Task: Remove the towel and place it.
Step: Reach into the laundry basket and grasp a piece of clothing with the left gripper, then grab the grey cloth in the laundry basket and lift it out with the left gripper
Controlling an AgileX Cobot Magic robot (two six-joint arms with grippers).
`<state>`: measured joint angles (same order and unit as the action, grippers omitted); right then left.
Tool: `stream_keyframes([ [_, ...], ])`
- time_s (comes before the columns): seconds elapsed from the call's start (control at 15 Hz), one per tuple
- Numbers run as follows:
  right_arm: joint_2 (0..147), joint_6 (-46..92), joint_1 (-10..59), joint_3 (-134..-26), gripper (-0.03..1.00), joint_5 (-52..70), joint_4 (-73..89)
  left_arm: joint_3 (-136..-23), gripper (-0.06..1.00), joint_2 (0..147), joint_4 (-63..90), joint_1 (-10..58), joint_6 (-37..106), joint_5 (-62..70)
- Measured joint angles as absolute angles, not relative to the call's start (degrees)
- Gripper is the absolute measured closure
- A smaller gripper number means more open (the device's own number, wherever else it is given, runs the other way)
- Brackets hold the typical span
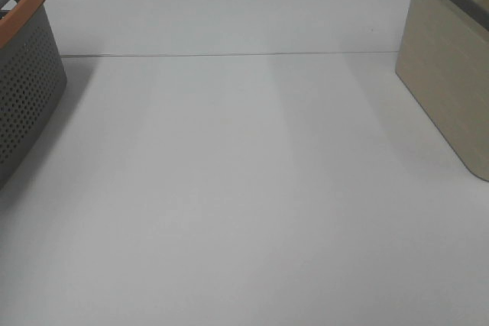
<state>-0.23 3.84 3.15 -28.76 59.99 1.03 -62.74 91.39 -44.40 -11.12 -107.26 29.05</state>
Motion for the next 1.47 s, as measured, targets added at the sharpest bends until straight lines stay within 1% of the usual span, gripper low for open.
stream_keyframes([
  [0.2, -0.23, 2.98, 3.15, -28.76, 0.2, 59.99, 0.4, -66.58, 0.26, 97.17, -34.38, -11.34, -103.3, 23.26],
  [0.4, -0.23, 2.92, 3.15, -28.76, 0.2, 59.99, 0.0, -70.82, 0.26, 101.93, -26.99, -11.34, -95.51, 22.92],
  [0.67, -0.23, 2.92, 3.15, -28.76, 0.2, 59.99, 0.0, -71.73, 0.26, 104.05, -25.21, -11.34, -94.08, 27.27],
  [0.87, -0.23, 2.86, 3.15, -28.76, 0.2, 59.99, 0.0, -71.73, 0.32, 104.91, -25.04, -11.34, -93.91, 27.5],
  [0.93, -0.23, 2.86, 3.15, -28.76, 0.2, 59.99, 0.0, -71.73, 0.35, 105.02, -25.04, -11.34, -93.91, 27.5],
  [1.0, -0.23, 2.86, 3.15, -28.76, 0.2, 59.99, 0.0, -71.73, 0.43, 105.02, -25.15, -11.34, -93.91, 27.5],
  [1.07, -0.23, 2.81, 3.15, -28.76, 0.2, 59.99, 0.0, -71.73, 0.74, 105.02, -25.44, -11.34, -93.85, 27.5],
  [1.13, -0.23, 2.81, 3.15, -28.76, 0.2, 59.99, 0.0, -71.73, 0.88, 105.02, -26.24, -11.34, -92.76, 27.44],
  [1.2, -0.23, 2.81, 3.15, -28.76, 0.2, 59.99, 0.0, -71.73, 0.94, 105.02, -27.73, -11.34, -91.67, 27.22],
  [1.47, -0.23, 2.01, 3.15, -28.76, 0.2, 59.99, 0.0, -71.73, 0.94, 104.68, -30.25, -11.34, -91.04, 27.16],
])
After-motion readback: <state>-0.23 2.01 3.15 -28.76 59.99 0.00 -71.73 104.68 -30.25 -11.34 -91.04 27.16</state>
